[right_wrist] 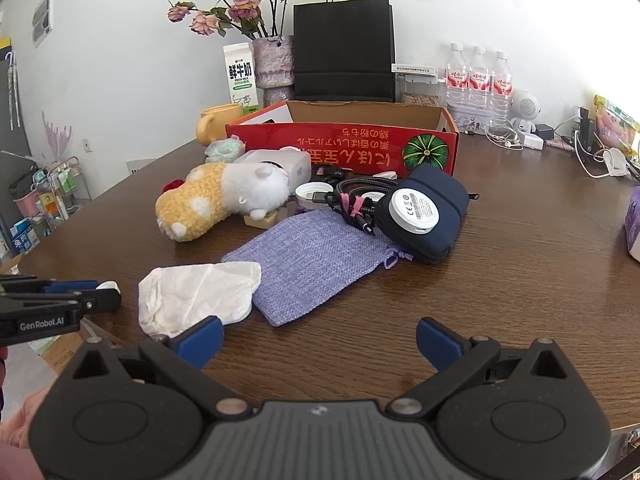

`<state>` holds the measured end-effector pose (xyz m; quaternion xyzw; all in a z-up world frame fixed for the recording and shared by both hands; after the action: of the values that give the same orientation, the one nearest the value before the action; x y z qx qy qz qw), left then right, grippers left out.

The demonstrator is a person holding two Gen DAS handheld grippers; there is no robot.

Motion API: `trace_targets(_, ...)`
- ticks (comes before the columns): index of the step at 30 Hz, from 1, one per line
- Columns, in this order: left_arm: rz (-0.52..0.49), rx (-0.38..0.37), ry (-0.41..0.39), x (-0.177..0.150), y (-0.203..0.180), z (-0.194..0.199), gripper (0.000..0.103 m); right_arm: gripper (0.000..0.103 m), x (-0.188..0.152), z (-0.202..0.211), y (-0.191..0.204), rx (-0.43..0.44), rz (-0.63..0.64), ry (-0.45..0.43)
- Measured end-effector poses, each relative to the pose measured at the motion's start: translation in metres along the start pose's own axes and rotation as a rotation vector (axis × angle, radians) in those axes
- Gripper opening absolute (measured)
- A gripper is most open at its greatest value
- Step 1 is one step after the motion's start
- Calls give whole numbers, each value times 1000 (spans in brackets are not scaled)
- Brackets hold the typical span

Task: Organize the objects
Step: 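Close the left tool on the white cap while the right tool grasps the tissue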

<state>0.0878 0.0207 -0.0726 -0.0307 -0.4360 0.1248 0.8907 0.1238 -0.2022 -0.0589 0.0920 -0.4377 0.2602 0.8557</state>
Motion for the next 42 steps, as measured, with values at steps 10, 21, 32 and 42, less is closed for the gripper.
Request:
trace_targets(10, 9, -3, -20, 4, 3, 1, 29, 103, 5, -5, 9, 19, 24, -6)
trace_targets(21, 32, 12, -53, 12, 13, 7, 29, 103, 24, -17, 37, 85, 95, -17)
trace_targets(32, 66, 42, -66, 16, 34, 6, 29, 103, 35, -40, 77, 166, 178, 25)
trace_targets(42, 83, 38, -60, 14, 39, 4, 29, 103, 28, -62, 94, 175, 214, 90)
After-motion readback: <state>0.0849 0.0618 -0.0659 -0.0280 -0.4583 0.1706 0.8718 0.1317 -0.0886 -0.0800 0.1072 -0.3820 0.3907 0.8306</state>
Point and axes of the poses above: each gripper's, at about its wrist camera, not at the fingertips, and z roughly against the way its jaws point, y to its left, x to its top, the point moved 10 cm from there along -z, roughly the way its jaws point, and after that the axes turned 10 degrees about z, right-handed, at the moved point
